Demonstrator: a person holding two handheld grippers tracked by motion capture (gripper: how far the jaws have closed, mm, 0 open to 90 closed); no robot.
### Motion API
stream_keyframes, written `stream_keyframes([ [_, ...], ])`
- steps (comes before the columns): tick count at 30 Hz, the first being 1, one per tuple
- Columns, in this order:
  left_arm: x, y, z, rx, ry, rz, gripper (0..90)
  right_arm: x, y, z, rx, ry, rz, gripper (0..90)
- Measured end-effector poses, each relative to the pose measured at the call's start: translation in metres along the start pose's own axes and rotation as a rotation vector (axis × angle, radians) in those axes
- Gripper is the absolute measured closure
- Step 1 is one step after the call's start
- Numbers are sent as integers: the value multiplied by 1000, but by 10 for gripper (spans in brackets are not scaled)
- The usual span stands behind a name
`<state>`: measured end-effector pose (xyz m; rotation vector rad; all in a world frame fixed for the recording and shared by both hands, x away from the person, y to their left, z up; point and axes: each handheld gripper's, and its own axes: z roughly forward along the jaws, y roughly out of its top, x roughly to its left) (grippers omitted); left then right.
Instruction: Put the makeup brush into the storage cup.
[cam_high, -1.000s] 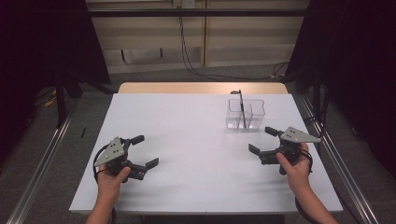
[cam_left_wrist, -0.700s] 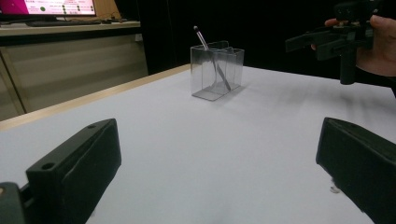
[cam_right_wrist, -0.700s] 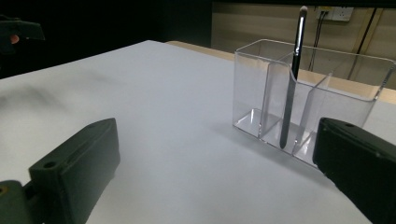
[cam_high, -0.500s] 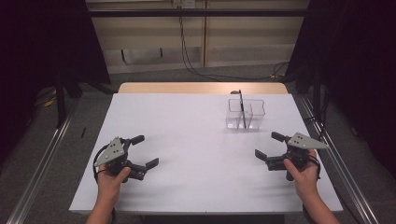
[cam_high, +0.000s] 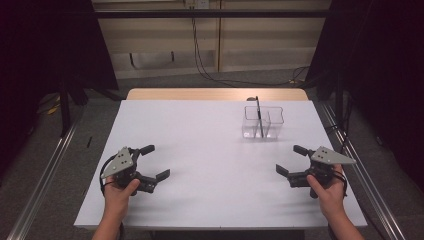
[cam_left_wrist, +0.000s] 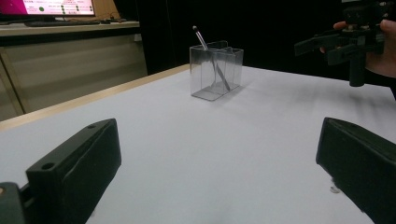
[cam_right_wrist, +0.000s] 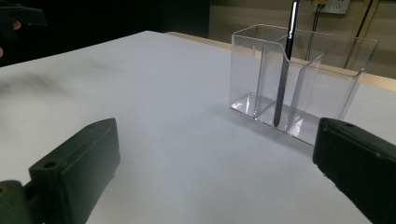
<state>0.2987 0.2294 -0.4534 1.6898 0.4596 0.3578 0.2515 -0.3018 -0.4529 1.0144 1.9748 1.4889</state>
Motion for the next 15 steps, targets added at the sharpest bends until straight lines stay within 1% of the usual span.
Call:
stream_keyframes([
  [3, 0, 0, 0, -1, -1, 0, 0, 1, -2, -4, 1, -5, 1, 2],
  [5, -1, 0, 0, -1, -1, 0, 0, 2, -4, -7, 4, -18, -1, 2],
  [11, -1, 1, 2, 1, -3, 5, 0, 2, -10, -14, 1, -24, 15, 2],
  [15, 0, 1, 2, 0, -6, 5, 0, 4, -11, -14, 1, -23, 4, 2],
])
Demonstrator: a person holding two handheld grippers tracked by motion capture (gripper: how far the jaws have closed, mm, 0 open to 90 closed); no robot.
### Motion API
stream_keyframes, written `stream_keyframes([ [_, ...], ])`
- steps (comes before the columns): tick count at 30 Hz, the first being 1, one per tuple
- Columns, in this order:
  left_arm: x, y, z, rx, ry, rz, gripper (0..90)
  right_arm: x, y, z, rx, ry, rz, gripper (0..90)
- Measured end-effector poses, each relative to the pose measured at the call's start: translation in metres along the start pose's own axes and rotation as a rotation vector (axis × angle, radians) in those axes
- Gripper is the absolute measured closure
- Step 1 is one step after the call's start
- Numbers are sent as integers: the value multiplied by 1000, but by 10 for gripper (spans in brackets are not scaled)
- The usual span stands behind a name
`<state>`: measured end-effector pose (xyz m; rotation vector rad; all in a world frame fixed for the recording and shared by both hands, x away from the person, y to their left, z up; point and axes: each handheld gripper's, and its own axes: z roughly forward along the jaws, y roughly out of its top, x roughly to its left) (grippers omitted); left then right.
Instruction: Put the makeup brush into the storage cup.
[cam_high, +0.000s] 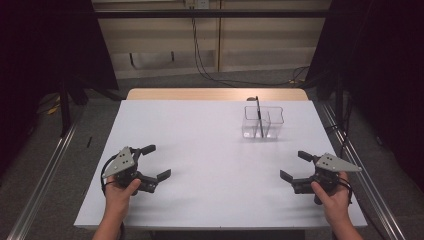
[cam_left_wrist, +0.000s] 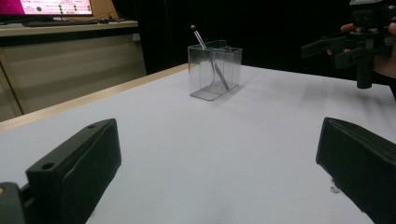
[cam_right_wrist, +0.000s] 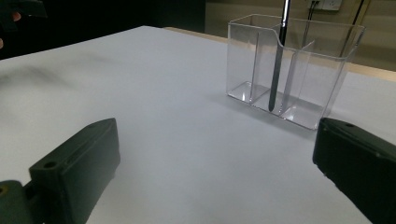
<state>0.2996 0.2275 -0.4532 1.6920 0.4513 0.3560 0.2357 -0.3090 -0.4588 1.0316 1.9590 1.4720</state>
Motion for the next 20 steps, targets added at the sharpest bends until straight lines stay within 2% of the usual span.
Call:
stream_keyframes([
  [9, 0, 0, 0, 0, 2, -3, 0, -1, 1, -3, -35, 5, 0, 2],
  [20, 2, -1, 0, 6, 4, 0, 0, -1, 2, -5, -34, 14, -19, 2],
])
